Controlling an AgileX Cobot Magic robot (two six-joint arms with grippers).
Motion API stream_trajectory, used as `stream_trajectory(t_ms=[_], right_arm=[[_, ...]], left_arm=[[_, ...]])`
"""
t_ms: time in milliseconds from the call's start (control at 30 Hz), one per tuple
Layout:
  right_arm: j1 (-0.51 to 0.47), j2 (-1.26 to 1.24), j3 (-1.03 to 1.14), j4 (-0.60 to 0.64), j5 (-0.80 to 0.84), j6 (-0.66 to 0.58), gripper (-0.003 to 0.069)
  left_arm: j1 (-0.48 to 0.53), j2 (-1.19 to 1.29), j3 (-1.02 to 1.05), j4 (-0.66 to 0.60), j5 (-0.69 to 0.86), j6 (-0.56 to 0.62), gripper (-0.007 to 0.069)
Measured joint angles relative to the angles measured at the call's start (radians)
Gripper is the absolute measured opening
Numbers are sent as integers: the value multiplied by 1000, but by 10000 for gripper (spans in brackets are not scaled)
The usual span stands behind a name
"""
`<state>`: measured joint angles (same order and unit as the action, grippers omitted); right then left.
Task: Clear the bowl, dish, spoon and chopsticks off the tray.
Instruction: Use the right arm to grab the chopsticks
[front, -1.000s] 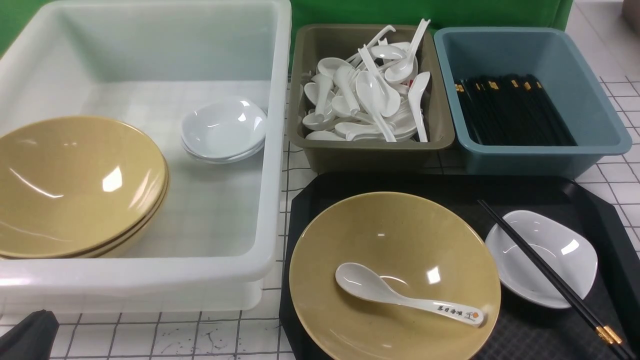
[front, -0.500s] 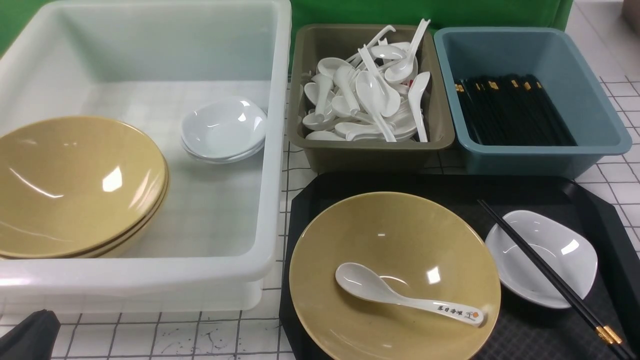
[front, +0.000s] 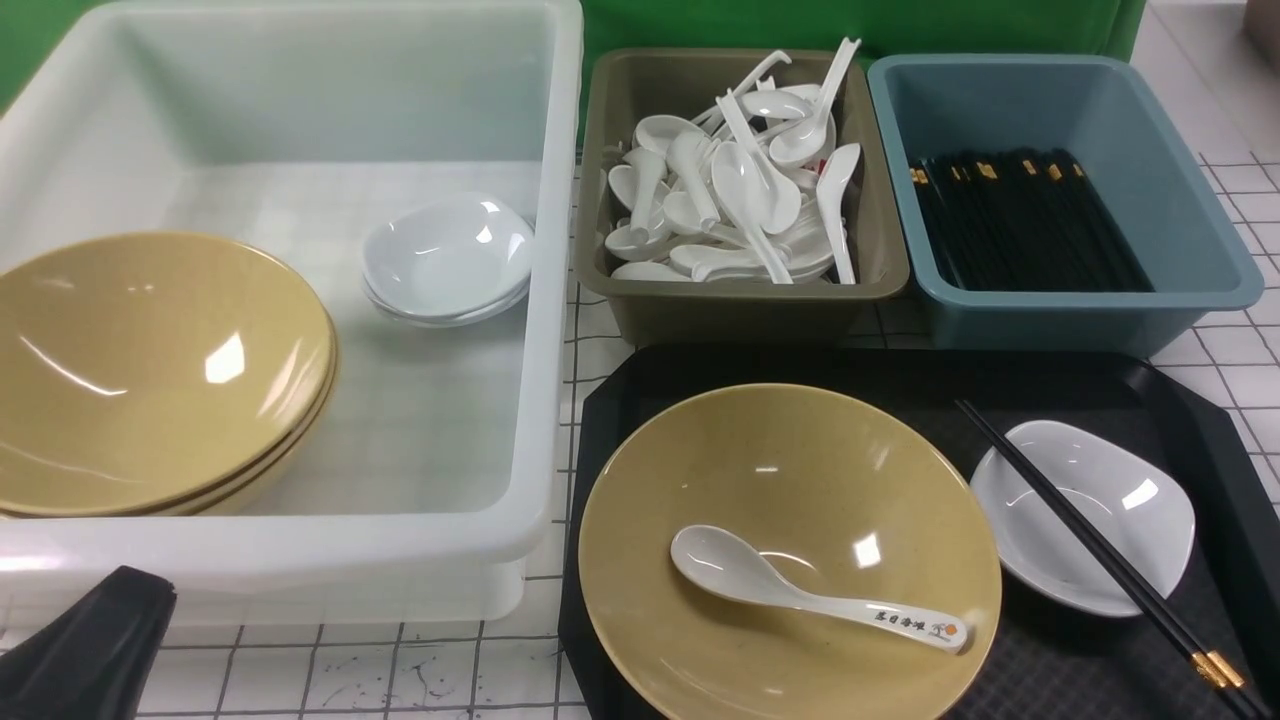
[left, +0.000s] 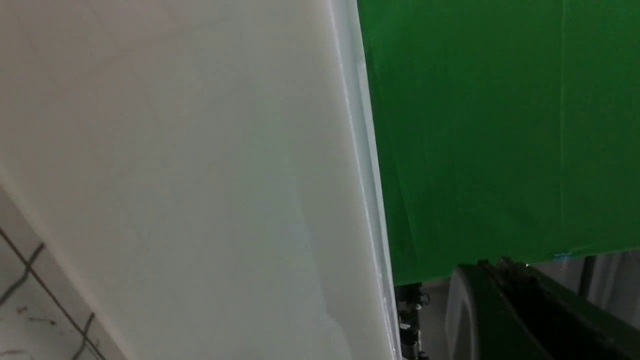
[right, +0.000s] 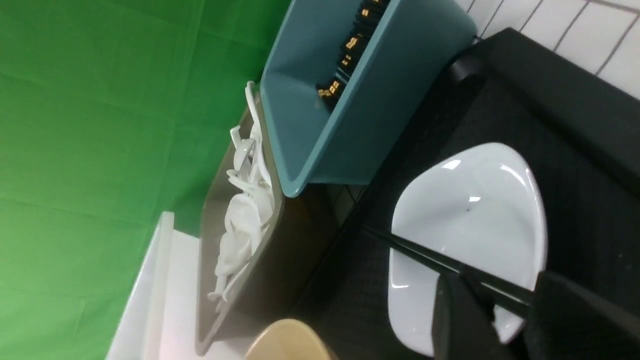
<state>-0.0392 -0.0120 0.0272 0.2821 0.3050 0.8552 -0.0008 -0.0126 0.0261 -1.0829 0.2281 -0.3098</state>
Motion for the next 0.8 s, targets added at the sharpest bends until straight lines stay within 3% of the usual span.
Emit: stream_trajectory(t_ms=[167, 267, 333, 367, 433, 533, 667, 800], right_arm=[[0, 0, 0, 1, -1, -91, 237], [4, 0, 0, 10, 4, -117, 237], [23, 0, -15, 17, 21, -208, 237], [52, 0, -65, 23, 58, -325, 237], [81, 4, -133, 27, 97, -430, 227], [129, 84, -277, 28, 175, -613, 161], [163, 300, -458, 3, 296, -809, 50], [164, 563, -676, -13, 502, -1034, 36]], left_arm=[[0, 0, 0, -30, 10, 7, -6], [0, 0, -9, -33, 33, 71, -6], [0, 0, -60, -24, 55, 199, -6], [0, 0, -132, -4, 64, 356, -6], [0, 4, -212, 38, 80, 497, -6], [0, 82, -334, 137, 120, 676, -6], [0, 314, -503, 339, 250, 730, -6], [0, 536, -677, 532, 484, 729, -6]])
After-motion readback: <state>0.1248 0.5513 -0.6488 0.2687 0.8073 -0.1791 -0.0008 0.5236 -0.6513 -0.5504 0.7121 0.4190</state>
